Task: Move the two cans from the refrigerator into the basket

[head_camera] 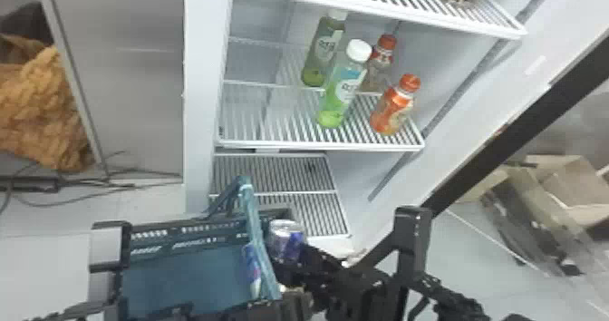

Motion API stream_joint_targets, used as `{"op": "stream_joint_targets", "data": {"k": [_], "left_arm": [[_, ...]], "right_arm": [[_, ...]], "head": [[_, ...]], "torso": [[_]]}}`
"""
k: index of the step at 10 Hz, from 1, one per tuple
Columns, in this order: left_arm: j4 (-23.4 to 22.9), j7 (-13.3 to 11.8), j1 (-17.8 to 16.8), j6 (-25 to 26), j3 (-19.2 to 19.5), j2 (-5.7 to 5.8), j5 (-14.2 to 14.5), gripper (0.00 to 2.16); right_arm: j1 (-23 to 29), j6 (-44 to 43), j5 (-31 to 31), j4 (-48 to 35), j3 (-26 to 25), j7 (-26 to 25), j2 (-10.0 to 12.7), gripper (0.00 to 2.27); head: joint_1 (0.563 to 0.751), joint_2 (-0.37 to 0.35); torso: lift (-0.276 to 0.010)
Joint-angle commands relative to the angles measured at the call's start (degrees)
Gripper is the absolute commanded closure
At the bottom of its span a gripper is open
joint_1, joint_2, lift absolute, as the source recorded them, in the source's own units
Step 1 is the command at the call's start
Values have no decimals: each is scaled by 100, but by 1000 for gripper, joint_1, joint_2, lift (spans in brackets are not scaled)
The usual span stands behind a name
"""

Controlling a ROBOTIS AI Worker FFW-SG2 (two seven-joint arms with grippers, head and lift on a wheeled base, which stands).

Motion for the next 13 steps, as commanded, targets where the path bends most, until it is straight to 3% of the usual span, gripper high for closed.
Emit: {"op": "stream_joint_targets", "data": {"k": [1,2,8,13], "left_arm": [[0,0,-2,0,0,0,-2,1219],[0,0,12,0,12,9,-2,1219],[0,0,12,0,12,9,-2,1219],[0,0,12,0,35,-17,-116,1219]], "right_arm": [[-17,34,46,12,2,-3,-5,479],[-3,34,194,-86,-9,-3,-5,371],[194,-1443,1360,-536,-89,-3,48,354],[306,-3580,1668,-241,-78,50,92,294]], "head": [[695,-350],[695,-350],[695,-350],[695,-350]], "torso": [[-276],[-276],[-276],[-276]]}}
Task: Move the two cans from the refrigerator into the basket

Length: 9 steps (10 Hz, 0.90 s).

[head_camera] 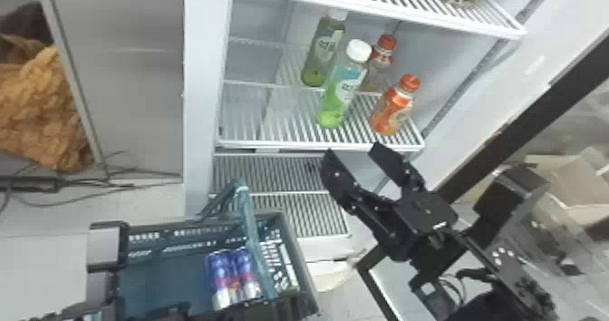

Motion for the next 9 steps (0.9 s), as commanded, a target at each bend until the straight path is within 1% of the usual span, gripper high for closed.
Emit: {"op": "stream_joint_targets", "data": {"k": [1,3,6,7,9], "left_arm": [[0,0,-1,0,0,-8,-3,1219],[0,8,-15,0,-12,-8,-14,1219],[0,8,-15,14,-12,-26,-49,1219],[0,8,-43,14,-23,-17,-71,1219],[0,17,-57,28,-34,-26,-117,1219]], "right_arm": [[8,-652,49,177,40,1,28,257],[36,-1524,72,543,154,-8,90,246],[387,-2916,278,965,417,-527,274,246],[430,-3155,335,1134,417,-562,292,246],[500,-3240,324,1190,428,-641,345,246]], "head": [[695,-350],[695,-350],[695,-350],[695,-350],[695,-350]], "torso": [[-276],[-276],[-276],[-276],[-276]]}}
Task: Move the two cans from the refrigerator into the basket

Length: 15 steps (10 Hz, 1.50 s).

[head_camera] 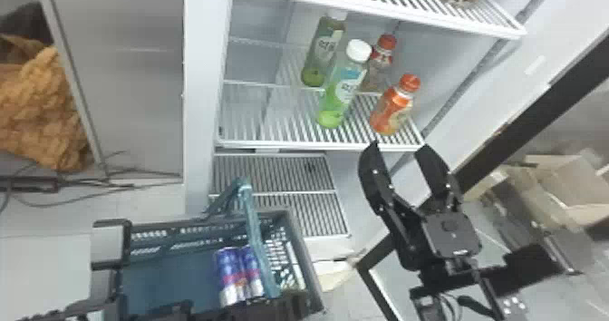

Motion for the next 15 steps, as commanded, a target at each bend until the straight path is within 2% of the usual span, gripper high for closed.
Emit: {"op": "stream_joint_targets", "data": {"k": [1,15], "left_arm": [[-2,0,-7,12,-1,0,-39,1219],[-2,-9,21,12,22,9,-39,1219]], "right_arm": [[10,-18,-1,28,17,-10,9,246],[-18,-32,-24,56,74,-27,-43,245]], "head": [[695,-350],[695,-350]], "torso": [[-276],[-276]]}}
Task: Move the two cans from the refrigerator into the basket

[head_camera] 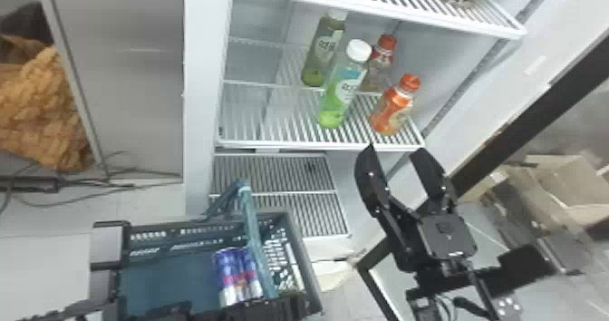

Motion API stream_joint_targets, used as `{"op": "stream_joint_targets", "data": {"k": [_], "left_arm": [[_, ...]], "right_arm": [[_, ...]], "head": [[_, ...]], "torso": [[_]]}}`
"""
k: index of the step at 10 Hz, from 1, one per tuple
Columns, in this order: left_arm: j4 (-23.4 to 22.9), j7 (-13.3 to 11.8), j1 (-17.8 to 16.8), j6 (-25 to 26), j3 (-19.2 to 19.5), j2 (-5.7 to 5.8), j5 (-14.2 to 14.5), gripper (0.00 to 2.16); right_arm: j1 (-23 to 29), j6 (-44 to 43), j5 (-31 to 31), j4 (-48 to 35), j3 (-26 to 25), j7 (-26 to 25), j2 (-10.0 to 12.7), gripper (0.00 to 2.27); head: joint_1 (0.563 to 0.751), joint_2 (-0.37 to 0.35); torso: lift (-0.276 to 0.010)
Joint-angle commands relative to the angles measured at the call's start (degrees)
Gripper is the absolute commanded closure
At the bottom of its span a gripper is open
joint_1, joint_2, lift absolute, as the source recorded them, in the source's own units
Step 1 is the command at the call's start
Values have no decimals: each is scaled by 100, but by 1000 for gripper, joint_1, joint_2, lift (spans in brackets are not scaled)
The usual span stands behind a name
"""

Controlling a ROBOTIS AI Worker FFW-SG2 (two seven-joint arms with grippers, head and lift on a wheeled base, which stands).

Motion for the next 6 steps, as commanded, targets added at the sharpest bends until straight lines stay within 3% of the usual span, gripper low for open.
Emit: {"op": "stream_joint_targets", "data": {"k": [1,6], "left_arm": [[-1,7,4,0,0,0,0,1219],[-1,-2,-10,0,0,0,0,1219]], "right_arm": [[0,-8,0,-14,-3,0,0,245],[-14,-65,-12,-14,8,0,0,245]], "head": [[695,-350],[695,-350]], "torso": [[-276],[-276]]}}
